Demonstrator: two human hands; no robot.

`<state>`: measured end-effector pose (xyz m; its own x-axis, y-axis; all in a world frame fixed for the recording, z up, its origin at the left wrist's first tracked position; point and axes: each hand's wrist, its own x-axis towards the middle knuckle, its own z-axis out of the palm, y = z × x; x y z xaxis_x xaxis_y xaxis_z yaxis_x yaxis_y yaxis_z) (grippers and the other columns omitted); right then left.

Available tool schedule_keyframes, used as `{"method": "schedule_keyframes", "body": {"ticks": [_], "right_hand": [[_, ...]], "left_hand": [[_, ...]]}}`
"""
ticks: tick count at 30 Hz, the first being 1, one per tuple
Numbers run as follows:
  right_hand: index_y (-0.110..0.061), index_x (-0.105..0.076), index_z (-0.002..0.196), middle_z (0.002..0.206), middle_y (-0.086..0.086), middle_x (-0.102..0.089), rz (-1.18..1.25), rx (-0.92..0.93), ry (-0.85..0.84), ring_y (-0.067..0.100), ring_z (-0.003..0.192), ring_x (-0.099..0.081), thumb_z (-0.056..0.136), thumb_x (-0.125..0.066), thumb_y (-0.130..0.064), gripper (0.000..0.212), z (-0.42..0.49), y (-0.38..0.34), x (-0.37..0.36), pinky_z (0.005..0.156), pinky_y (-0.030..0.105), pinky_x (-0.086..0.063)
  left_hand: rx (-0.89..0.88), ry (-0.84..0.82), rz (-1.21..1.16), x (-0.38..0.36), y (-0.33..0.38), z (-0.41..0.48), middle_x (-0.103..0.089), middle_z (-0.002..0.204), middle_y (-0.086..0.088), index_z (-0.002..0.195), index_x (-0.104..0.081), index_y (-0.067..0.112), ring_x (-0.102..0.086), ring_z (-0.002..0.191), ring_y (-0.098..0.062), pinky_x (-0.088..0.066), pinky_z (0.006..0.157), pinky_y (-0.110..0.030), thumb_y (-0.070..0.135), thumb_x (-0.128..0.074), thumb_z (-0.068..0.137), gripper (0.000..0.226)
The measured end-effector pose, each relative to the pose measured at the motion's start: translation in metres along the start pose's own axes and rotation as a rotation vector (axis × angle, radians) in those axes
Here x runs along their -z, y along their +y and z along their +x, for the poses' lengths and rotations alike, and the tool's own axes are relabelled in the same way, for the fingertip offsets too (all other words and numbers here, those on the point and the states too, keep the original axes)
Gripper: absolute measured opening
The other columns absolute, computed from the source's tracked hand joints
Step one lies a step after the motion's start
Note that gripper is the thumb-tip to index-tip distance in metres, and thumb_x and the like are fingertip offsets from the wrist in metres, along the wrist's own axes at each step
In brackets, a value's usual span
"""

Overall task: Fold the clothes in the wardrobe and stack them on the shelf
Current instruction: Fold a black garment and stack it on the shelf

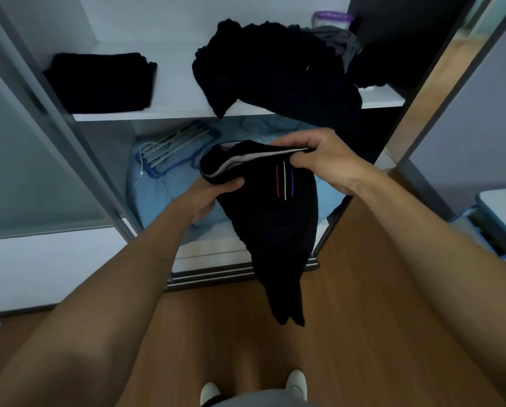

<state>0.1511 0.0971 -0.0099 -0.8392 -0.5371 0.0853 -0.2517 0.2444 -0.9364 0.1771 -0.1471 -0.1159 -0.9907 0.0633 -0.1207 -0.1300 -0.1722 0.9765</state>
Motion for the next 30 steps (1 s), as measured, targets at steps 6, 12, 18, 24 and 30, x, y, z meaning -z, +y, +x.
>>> {"method": "schedule_keyframes", "body": {"ticks": [6, 12, 18, 24, 30], "right_hand": [[-0.023, -0.067, 0.121, 0.115, 0.003, -0.074, 0.459, -0.150, 0.337, 0.017, 0.104, -0.072, 0.088, -0.072, -0.017, 0.034, -0.013, 0.022, 0.035, 0.081, 0.026, -0.058], [-0.023, -0.072, 0.108, 0.105, 0.000, -0.078, 0.471, -0.384, 0.278, 0.015, 0.097, -0.074, 0.084, -0.078, -0.029, 0.025, -0.044, 0.062, 0.005, 0.071, 0.022, -0.059], [-0.012, -0.071, 0.106, 0.095, 0.008, -0.079, 0.597, -0.537, 0.323, 0.021, 0.080, -0.077, 0.090, -0.072, -0.016, 0.017, -0.036, 0.042, 0.002, 0.056, 0.030, -0.060], [-0.012, -0.068, 0.122, 0.118, 0.010, -0.073, 0.788, -0.547, 0.315, 0.024, 0.103, -0.073, 0.092, -0.067, -0.033, 0.036, -0.038, 0.040, 0.022, 0.083, 0.038, -0.060], [-0.012, -0.063, 0.130, 0.124, 0.005, -0.071, 0.731, -0.410, 0.204, 0.020, 0.117, -0.067, 0.095, -0.066, -0.022, 0.036, -0.069, 0.076, -0.040, 0.101, 0.034, -0.053]], "left_hand": [[-0.014, 0.056, -0.102, -0.042, 0.025, 0.019, -0.075, 0.113, -0.004, 0.115, -0.072, 0.018, -0.072, 0.106, -0.022, -0.058, 0.086, -0.034, 0.040, -0.087, 0.070, 0.052], [0.058, 0.021, -0.038, -0.053, 0.039, 0.020, -0.076, 0.111, -0.004, 0.112, -0.074, 0.019, -0.072, 0.103, -0.023, -0.059, 0.083, -0.035, 0.045, -0.083, 0.076, 0.046], [0.258, -0.195, 0.026, -0.019, -0.016, -0.014, -0.067, 0.130, -0.004, 0.134, -0.059, 0.016, -0.064, 0.120, -0.018, -0.054, 0.096, -0.029, 0.055, -0.071, 0.081, 0.067], [0.097, 0.005, -0.004, -0.038, 0.009, -0.006, -0.076, 0.108, -0.011, 0.105, -0.076, 0.015, -0.073, 0.098, -0.026, -0.059, 0.075, -0.030, 0.033, -0.075, 0.086, 0.026], [0.207, 0.068, -0.104, -0.036, 0.035, -0.004, -0.077, 0.102, -0.010, 0.097, -0.079, 0.012, -0.075, 0.087, -0.023, -0.059, 0.070, -0.031, 0.039, -0.076, 0.086, 0.029]]}}
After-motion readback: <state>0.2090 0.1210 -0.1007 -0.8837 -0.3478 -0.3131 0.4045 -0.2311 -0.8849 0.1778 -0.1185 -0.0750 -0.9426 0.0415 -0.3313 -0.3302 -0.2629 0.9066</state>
